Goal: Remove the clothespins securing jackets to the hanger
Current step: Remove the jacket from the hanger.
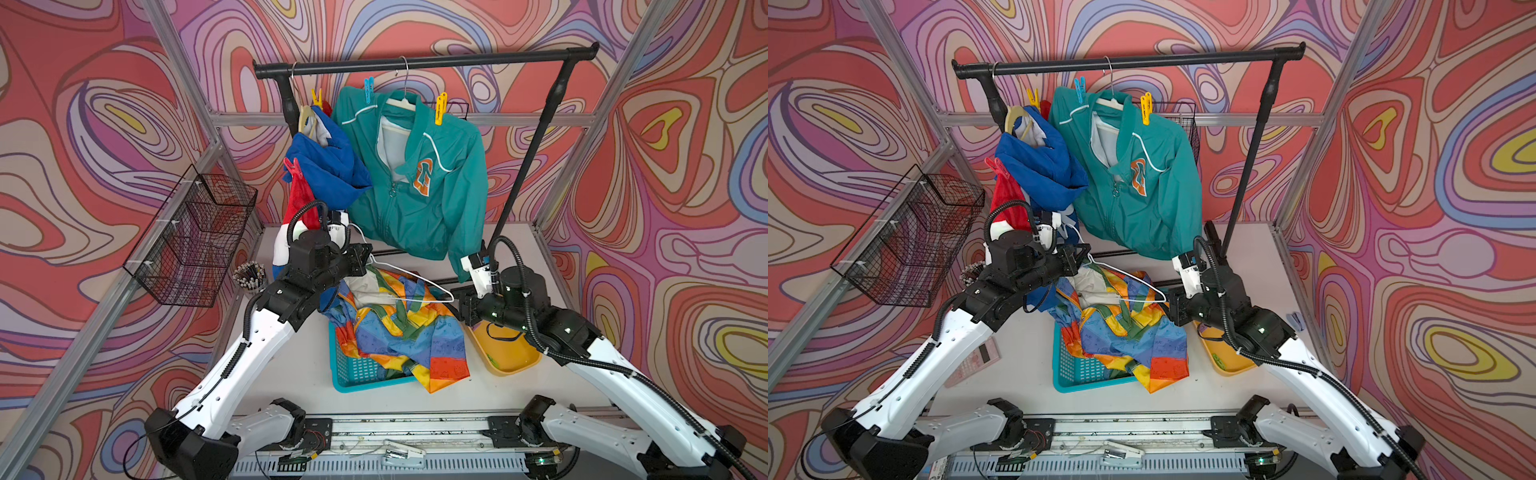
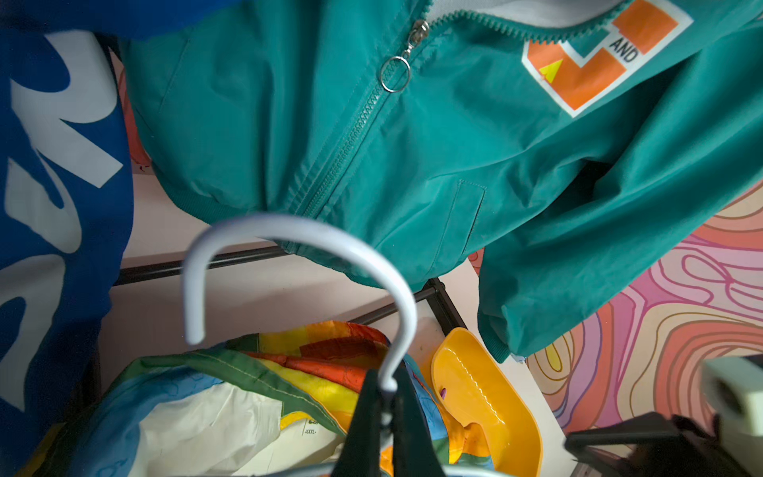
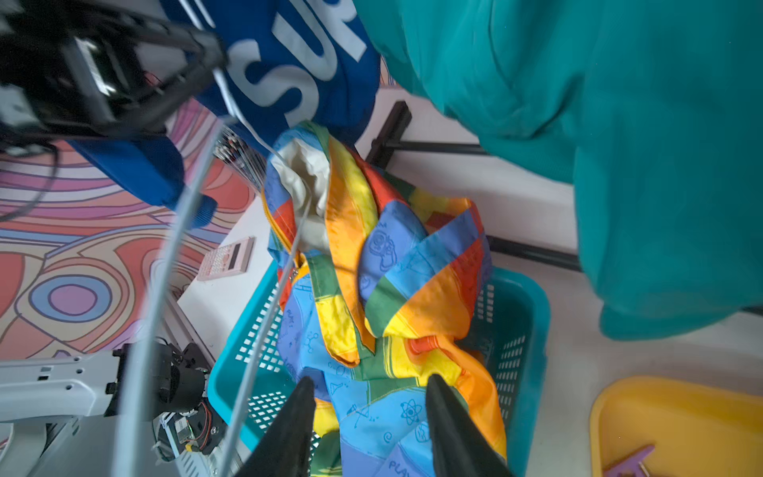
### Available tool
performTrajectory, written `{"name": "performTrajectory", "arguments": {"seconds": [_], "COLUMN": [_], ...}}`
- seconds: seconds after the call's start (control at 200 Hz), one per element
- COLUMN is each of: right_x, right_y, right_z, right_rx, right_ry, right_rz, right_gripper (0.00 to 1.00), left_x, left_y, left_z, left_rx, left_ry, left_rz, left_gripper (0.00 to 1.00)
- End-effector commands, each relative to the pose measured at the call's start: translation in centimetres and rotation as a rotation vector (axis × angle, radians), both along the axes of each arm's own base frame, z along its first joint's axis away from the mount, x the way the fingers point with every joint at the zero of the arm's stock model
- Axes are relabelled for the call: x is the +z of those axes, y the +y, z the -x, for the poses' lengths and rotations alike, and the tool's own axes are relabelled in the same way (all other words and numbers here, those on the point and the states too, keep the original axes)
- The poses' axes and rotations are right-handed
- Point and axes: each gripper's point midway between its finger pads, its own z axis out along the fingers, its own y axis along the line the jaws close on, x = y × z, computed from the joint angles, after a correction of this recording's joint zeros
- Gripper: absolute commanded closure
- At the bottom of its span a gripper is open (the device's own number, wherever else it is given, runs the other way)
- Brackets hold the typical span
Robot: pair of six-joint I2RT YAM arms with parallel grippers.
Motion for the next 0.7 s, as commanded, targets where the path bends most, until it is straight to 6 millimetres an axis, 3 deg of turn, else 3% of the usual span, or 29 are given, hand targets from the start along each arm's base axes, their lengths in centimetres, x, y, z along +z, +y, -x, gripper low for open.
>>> {"name": "performTrajectory", "arguments": {"seconds": [0.0,0.165,0.431,0.696], "right_x": [0.8,2.2,1.7,0.2], "right_y": [-1.8,-1.3,-0.1,2.0], "right_z": [2.2,3.6,3.0,1.5], "right_rx": [0.034,0.098,0.131,0.167], "right_ry": [-0.018,-0.016,0.010,0.040], "right_rz": [0.090,0.049,0.046,0.036], "right_gripper": [0.55,0.57,0.62,0.83], "left_x": [1.0,1.4,1.6,2.0], "left_y": [0.0,-0.7,-1.2,-1.6], "left_z": [-0.7,-0.6,-0.5,-0.2], "left_rx": [0.023,0.014,0.005,-0.004], "left_ry": [-0.051,-0.073,-0.084,-0.093], "left_rz": [-0.026,-0.044,-0.057,-0.052], "left_gripper": [1.00,1.00,1.00,1.00]}}
